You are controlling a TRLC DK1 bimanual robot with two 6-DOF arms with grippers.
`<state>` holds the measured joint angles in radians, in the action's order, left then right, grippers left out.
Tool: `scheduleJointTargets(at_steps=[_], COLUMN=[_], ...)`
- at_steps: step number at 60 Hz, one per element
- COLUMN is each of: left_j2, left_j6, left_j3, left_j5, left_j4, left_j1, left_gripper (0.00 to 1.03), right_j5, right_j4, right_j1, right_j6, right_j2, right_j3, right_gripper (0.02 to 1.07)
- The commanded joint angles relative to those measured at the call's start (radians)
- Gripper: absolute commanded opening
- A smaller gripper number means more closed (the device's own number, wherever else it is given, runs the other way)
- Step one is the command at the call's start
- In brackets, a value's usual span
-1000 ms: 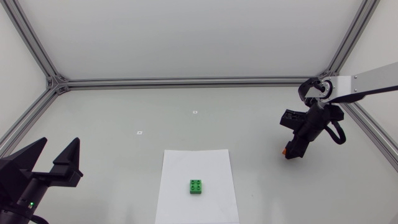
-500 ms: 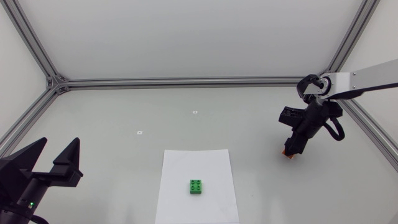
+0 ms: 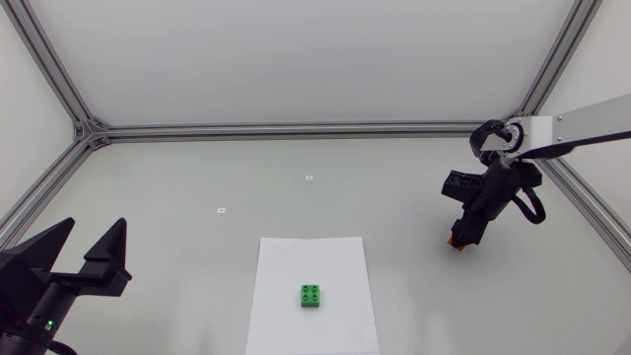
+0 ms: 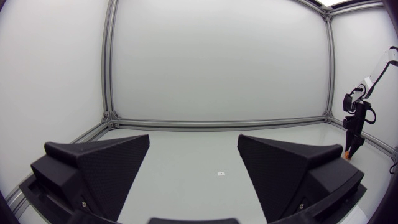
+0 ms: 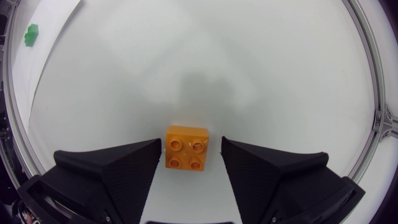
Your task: Pick up the orange 2x2 brick with the right arm and stack it on top of the green 2x2 brick in the center
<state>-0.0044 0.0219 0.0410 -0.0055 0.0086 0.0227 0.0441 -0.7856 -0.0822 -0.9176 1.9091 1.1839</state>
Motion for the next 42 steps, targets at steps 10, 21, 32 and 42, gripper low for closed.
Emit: scheduleJointTargets(at_steps=[10, 21, 32, 42], left_j2=[-0.008, -0.008, -0.008, -0.008], left_j6=[-0.013, -0.013, -0.013, -0.013], left_j3=[-0.041, -0.041, -0.041, -0.041], left_j5=[0.004, 0.004, 0.004, 0.004], left_j4=[-0.015, -0.015, -0.015, -0.015], left_j1=[-0.003, -0.003, -0.003, -0.003], left_gripper=[0.99, 0.99, 0.99, 0.99], right_j5=[-0.006, -0.006, 0.002, 0.028], right_j4=[-0.018, -0.020, -0.033, -0.081], right_j1=[-0.007, -0.008, -0.013, -0.014], right_j6=[-0.021, -0.017, -0.015, -0.007], right_j2=[0.025, 0.027, 0.038, 0.019], right_j3=[0.016, 0.022, 0.033, 0.051], right_gripper=[0.64, 0.54, 0.44, 0.31])
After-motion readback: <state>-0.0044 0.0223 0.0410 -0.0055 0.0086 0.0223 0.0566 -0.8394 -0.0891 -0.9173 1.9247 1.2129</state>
